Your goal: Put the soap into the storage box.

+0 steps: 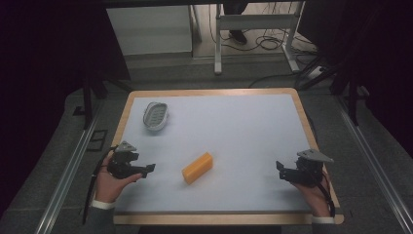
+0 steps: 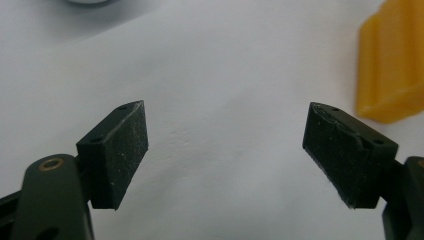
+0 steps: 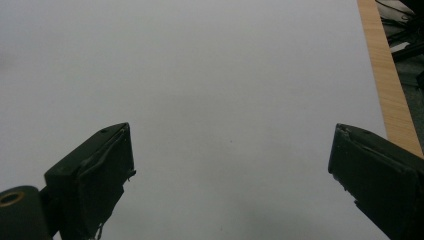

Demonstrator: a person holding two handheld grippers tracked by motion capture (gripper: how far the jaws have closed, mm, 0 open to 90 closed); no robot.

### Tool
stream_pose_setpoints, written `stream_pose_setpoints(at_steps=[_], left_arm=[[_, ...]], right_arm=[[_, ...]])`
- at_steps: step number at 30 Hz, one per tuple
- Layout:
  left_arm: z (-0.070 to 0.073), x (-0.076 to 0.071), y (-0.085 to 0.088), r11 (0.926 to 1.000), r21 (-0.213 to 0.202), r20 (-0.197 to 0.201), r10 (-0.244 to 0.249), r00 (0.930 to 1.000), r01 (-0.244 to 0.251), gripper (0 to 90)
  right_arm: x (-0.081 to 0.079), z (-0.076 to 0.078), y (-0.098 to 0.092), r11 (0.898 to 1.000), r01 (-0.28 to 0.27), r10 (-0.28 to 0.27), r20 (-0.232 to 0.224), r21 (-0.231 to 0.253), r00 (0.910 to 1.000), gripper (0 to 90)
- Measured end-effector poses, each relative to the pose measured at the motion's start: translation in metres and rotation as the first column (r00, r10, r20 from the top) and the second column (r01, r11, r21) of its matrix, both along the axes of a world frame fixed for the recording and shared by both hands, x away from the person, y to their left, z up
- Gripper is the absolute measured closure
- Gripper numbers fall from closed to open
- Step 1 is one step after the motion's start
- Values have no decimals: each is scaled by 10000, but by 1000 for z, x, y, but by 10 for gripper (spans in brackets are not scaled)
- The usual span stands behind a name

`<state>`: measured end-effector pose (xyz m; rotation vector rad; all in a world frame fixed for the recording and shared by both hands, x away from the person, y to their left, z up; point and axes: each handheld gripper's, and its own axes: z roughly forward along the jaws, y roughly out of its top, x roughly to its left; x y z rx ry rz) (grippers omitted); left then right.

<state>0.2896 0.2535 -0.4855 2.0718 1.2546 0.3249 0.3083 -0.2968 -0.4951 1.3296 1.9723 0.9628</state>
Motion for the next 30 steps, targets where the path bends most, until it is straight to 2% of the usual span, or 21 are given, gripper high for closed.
stream_pose_setpoints(at_steps=[1,3,4,5,9,15,30], left_arm=[[9,-1,-1,10000,32,67,-54,10000,54,190],[17,-1,-4,9999,24,166,-155,9997,155,189],[17,-1,-4,9999,24,166,-155,9997,155,189],[24,0,-7,9997,13,240,-254,9994,254,188],[32,2,-13,9990,97,223,-438,9988,436,187],[38,5,-18,9981,53,235,-620,9978,619,186],[50,9,-33,9944,243,307,-1038,9941,1030,183]], right_arm=[[-1,1,-1,10000,-16,16,48,37,10000,44],[-1,1,-2,10000,-27,27,46,75,10000,44],[-1,1,-2,10000,-27,27,46,75,10000,44],[-1,0,-3,10000,-5,4,37,77,10000,44],[-1,0,-3,10000,-11,11,3,61,10000,44],[-1,0,-5,10000,55,-55,-21,32,10000,44],[-1,0,-5,9999,98,-97,-133,26,9999,44]])
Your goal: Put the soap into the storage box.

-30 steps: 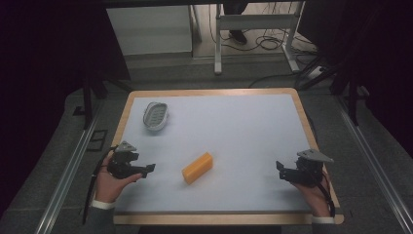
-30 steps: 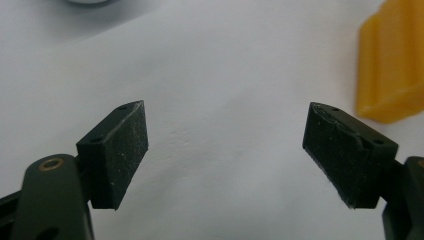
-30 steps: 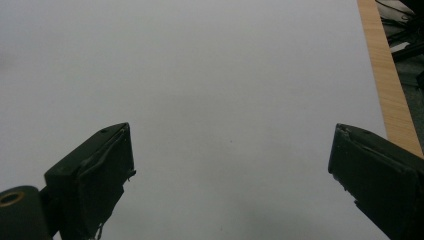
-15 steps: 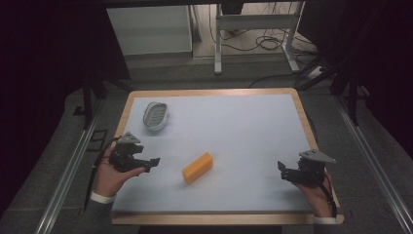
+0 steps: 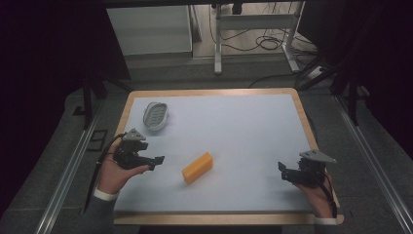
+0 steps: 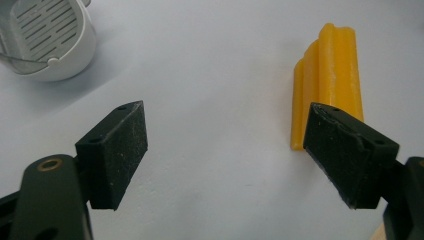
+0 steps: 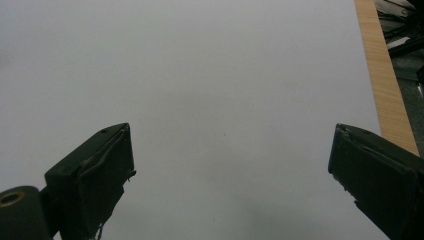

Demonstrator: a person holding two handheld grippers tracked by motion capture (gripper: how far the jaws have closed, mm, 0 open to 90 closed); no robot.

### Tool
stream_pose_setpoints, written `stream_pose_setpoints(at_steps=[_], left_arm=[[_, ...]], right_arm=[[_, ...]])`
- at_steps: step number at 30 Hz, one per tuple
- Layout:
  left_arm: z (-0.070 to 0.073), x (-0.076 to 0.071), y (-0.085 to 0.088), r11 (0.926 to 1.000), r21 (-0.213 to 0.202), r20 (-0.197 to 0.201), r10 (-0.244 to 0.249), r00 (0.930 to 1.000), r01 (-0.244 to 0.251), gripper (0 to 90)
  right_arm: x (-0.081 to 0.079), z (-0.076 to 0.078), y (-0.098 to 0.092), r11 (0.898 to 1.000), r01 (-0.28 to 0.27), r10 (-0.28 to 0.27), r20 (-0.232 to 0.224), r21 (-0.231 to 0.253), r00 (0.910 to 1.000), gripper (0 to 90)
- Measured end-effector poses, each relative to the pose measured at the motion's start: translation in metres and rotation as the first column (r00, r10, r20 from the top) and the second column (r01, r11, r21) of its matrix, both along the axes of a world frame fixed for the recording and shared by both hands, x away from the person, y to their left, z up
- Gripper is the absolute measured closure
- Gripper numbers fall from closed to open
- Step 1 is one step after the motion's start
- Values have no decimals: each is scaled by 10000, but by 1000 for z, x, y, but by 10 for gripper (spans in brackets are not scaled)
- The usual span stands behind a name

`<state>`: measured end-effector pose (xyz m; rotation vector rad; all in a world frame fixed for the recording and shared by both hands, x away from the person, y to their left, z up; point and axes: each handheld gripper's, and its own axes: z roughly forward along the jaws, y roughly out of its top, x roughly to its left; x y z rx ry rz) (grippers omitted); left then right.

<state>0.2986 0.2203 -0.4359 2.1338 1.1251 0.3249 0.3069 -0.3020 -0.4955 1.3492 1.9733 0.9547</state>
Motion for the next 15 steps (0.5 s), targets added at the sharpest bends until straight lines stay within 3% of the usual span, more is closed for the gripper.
stream_pose_setpoints(at_steps=[15], left_arm=[[0,5,-21,9983,329,-96,-468,9989,471,181]], right_arm=[[0,-1,-1,9999,102,-103,-29,-118,9999,45]])
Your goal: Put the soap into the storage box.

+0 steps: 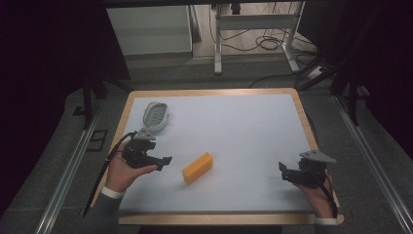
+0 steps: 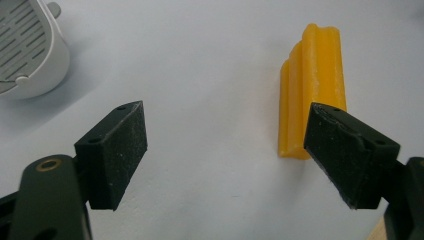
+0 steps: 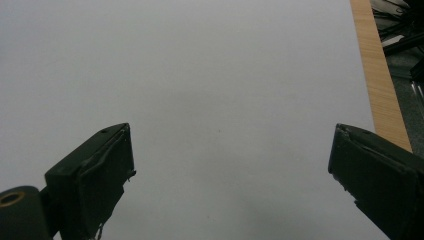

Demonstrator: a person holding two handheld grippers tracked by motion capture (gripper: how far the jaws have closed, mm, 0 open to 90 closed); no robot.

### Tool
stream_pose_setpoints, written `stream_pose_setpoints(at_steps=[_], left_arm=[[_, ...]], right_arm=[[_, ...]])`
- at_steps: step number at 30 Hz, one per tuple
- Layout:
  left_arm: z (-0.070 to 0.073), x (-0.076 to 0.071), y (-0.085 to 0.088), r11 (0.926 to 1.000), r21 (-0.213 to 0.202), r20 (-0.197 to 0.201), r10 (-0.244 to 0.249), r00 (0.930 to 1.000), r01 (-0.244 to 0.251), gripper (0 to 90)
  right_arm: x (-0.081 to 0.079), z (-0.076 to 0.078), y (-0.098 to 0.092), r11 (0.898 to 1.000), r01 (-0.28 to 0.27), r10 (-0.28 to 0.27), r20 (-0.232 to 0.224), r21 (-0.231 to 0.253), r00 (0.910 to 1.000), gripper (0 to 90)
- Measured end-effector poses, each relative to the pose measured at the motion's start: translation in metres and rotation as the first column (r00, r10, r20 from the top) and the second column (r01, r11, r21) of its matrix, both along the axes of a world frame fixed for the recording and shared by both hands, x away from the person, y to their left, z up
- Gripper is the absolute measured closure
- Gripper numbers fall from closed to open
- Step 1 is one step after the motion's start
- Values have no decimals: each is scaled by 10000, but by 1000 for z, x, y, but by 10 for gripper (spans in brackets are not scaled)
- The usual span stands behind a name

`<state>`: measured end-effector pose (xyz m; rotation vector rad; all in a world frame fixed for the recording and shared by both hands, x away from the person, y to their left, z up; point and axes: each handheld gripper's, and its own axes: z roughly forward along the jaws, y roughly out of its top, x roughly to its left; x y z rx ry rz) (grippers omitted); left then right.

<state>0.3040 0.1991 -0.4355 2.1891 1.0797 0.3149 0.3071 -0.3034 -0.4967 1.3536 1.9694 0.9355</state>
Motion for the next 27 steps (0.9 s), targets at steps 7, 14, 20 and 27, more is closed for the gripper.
stream_pose_setpoints(at_steps=[7,14,20,27], left_arm=[[0,1,-5,9999,86,1,-121,9999,121,180],[1,3,-13,9994,183,-13,-299,9996,299,179],[0,5,-21,9987,253,-64,-440,9990,442,179],[0,8,-35,9967,364,-125,-721,9973,725,179]], right_arm=[[0,0,0,10000,17,-17,-71,-36,10000,44],[0,0,-1,10000,46,-46,-57,-50,10000,45],[0,-1,-2,10000,80,-80,-70,-43,9999,44],[0,-1,-2,9999,82,-83,-124,-90,9999,45]])
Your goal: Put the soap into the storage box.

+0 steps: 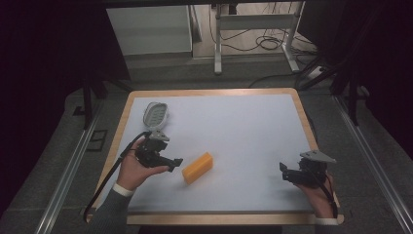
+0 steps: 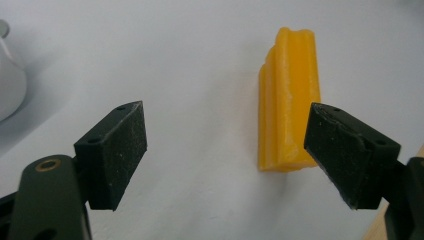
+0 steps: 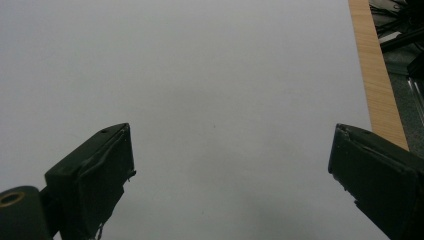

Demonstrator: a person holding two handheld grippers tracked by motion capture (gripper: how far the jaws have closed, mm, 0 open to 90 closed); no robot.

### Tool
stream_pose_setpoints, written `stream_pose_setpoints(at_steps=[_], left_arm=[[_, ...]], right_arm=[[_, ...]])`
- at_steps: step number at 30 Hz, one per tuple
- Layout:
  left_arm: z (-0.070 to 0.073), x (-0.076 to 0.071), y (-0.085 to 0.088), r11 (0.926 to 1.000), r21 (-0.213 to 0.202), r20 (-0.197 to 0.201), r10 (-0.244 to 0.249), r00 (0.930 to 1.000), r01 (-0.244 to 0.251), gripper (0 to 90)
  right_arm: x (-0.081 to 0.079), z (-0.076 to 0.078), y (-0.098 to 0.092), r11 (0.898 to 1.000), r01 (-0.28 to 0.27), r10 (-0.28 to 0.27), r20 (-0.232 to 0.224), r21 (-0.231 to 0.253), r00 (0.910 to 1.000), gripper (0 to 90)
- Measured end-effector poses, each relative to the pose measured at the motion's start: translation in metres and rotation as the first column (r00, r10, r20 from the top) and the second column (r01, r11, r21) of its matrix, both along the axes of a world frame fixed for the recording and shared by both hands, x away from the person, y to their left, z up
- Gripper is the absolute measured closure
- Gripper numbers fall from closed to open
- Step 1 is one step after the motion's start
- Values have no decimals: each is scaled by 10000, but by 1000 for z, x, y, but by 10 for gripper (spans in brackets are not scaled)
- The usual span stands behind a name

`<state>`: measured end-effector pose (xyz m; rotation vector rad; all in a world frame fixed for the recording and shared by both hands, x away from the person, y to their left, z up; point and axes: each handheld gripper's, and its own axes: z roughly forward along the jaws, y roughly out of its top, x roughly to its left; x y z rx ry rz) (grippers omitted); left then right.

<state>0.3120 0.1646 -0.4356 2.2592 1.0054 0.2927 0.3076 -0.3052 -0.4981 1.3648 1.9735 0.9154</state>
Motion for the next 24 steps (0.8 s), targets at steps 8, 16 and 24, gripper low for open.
stream_pose_setpoints(at_steps=[8,16,24], left_arm=[[-1,4,-18,9992,169,-75,-358,9993,359,179],[-9,9,-31,9978,298,-378,-579,9976,590,181],[-14,11,-42,9955,452,-563,-802,9952,828,181]], right_arm=[[0,-1,0,10000,40,-41,-24,-72,10000,45],[0,-2,-1,9999,69,-70,-71,-106,10000,45],[1,-3,0,9998,54,-57,-127,-185,9999,44]])
